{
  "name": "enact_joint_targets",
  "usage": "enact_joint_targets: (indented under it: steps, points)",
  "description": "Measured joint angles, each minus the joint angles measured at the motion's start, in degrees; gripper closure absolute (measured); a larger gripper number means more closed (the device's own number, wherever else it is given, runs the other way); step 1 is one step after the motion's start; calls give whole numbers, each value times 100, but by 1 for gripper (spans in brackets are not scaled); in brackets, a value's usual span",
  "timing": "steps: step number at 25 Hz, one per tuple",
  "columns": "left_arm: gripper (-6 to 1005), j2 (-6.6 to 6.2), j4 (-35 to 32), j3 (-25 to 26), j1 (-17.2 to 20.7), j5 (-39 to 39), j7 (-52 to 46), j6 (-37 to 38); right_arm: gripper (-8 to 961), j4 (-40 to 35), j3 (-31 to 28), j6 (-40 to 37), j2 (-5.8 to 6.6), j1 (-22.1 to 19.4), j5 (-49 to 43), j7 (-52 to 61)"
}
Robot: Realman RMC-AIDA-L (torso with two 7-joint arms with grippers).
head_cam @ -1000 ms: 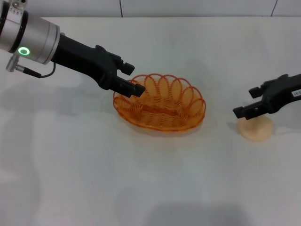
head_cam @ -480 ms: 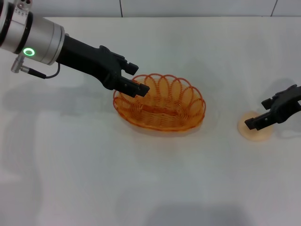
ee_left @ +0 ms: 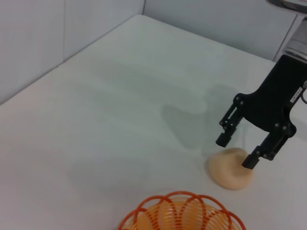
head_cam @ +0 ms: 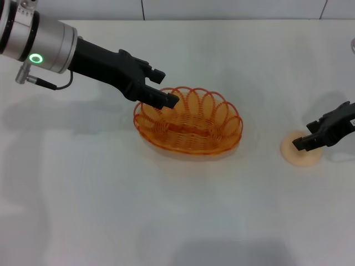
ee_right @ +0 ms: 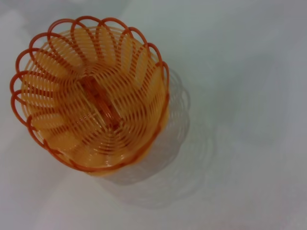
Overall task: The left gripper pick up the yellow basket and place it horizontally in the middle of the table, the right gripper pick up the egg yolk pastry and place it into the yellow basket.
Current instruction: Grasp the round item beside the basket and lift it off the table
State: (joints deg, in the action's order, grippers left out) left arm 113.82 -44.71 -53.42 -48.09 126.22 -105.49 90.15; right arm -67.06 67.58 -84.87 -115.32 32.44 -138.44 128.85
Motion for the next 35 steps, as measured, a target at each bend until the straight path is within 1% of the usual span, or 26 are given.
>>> enact_joint_targets:
  steps: [1, 9, 15, 20, 28, 31, 35]
  points:
    - [227, 0, 4, -1, 1, -1, -1, -24, 251, 10, 0, 8, 0, 3, -2, 0]
    - [227, 0, 11, -1, -1, -2, -1, -60, 455, 15, 1, 11, 1, 38, -7, 0]
    - [227, 0, 10, -2, 3, -2, 1, -60, 564, 35, 5, -23, 1, 44, -7, 0]
    - [227, 0, 9, -2, 9, -2, 5, -60, 617, 82, 9, -28, 1, 44, -8, 0]
    - [227, 0, 7, -2, 32, -67, 28, -60, 616, 124, 72, -36, 1, 67, -46, 0]
    - [227, 0, 2, -2, 47, -100, 35, -59, 616, 272, 72, -30, 1, 152, -131, 26]
    - [227, 0, -1, -2, 57, -133, 42, -61, 731, 341, 73, -42, 1, 233, -187, 48]
